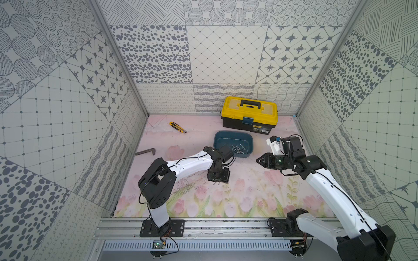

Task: Put the nails on the desktop into the storage box
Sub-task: Pick up the nail from the center of the board.

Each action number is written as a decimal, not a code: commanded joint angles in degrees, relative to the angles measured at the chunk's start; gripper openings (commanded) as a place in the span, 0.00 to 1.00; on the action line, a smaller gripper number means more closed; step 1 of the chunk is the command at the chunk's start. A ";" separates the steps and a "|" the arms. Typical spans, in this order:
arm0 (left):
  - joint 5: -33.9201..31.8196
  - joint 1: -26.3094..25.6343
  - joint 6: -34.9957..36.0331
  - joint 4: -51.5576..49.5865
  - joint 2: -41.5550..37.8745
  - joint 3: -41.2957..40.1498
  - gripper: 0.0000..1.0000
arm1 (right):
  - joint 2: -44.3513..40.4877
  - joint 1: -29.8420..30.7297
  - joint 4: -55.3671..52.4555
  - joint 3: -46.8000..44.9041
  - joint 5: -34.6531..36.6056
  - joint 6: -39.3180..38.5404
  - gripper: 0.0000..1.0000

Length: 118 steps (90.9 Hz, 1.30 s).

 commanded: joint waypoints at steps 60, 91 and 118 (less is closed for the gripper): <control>-7.78 -1.54 1.16 -1.33 8.13 4.33 0.52 | -5.24 -0.36 -2.21 -2.39 -2.55 5.72 0.31; -8.45 -1.40 3.10 -3.62 12.21 6.60 0.49 | -5.22 -0.34 -2.35 -2.30 -2.11 6.05 0.32; -9.12 -1.14 3.90 -4.27 14.29 7.06 0.43 | -3.92 -0.36 -2.30 -0.94 -2.06 5.38 0.32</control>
